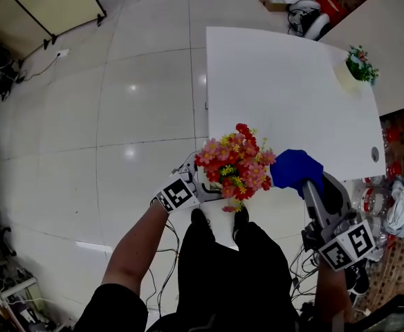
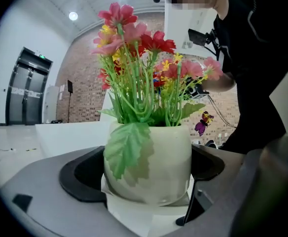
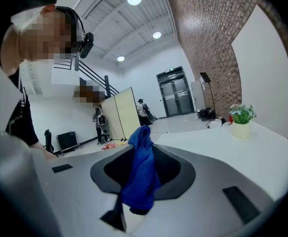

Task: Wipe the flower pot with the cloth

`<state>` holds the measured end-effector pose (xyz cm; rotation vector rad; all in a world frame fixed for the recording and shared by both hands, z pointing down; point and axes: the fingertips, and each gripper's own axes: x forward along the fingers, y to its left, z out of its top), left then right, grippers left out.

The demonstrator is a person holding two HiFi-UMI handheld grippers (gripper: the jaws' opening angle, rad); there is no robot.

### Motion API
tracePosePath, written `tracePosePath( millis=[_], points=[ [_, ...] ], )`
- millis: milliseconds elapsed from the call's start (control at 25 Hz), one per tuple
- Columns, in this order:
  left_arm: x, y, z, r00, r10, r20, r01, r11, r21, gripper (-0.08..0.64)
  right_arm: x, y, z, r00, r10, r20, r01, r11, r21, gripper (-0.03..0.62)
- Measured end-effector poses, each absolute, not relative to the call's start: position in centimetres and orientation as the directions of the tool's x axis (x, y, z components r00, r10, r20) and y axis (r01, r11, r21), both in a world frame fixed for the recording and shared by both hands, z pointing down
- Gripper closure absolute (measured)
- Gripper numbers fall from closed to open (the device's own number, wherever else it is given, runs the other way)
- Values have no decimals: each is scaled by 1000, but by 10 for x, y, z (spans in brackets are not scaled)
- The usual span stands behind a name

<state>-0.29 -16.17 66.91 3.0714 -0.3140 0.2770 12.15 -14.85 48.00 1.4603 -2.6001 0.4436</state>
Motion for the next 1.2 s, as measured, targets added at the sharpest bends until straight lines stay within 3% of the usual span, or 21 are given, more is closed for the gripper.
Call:
tracePosePath(
  millis=[520, 1200],
  points=[
    [6, -164, 676, 974, -125, 190, -123, -992, -23, 37, 120, -146, 493, -500, -822, 273, -866, 468, -179, 495],
    [-17, -169, 654, 971, -219, 91, -230, -964, 131, 38, 135, -155, 471, -511, -830, 226, -859, 486, -157, 495]
  ],
)
